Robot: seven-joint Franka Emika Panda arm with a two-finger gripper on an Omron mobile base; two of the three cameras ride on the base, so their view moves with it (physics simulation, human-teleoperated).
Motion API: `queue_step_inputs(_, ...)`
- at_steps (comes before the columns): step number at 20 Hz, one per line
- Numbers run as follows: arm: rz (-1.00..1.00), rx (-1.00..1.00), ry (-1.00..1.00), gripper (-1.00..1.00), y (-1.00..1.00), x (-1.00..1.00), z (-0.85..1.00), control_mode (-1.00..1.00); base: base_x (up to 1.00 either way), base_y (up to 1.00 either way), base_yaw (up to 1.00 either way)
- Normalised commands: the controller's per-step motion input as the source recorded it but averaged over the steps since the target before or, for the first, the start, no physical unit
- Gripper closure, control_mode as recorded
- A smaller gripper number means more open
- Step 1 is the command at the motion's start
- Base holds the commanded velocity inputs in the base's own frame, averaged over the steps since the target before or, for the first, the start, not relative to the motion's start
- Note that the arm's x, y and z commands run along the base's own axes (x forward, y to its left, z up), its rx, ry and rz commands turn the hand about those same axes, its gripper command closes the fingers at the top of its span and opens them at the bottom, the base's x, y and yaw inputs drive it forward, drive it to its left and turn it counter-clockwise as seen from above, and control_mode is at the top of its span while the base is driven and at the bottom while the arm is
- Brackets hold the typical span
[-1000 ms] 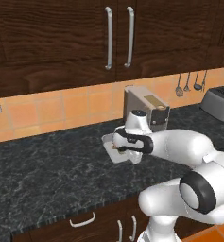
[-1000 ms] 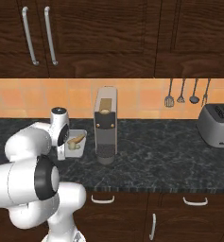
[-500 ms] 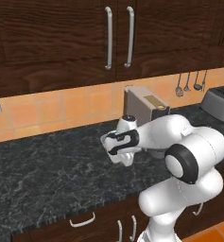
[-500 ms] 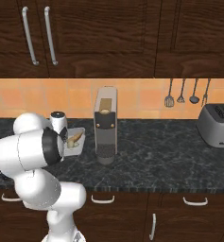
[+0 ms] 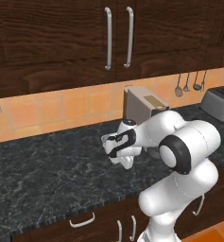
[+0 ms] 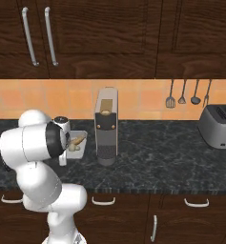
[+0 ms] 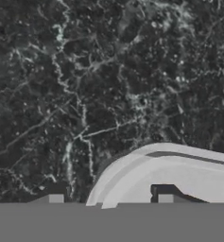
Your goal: Take the meat container that has the steak and place it on the second highest rack of the freezer. Then take the vegetable container that has the sweet potato and mushroom and place it on the highest rack of the freezer.
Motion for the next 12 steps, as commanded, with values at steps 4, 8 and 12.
queue_step_inputs(4,-0.03,0.00,0.00,1.00,0.00,-0.03,-0.21,-1.00,0.00,0.00,0.00)
queue_step_inputs(8,-0.04,0.00,-0.04,1.00,0.08,-0.29,0.44,-1.00,0.00,0.00,0.00)
queue_step_inputs(12,-0.02,-0.06,0.04,1.00,0.30,-0.43,0.91,-1.00,0.00,0.00,0.00)
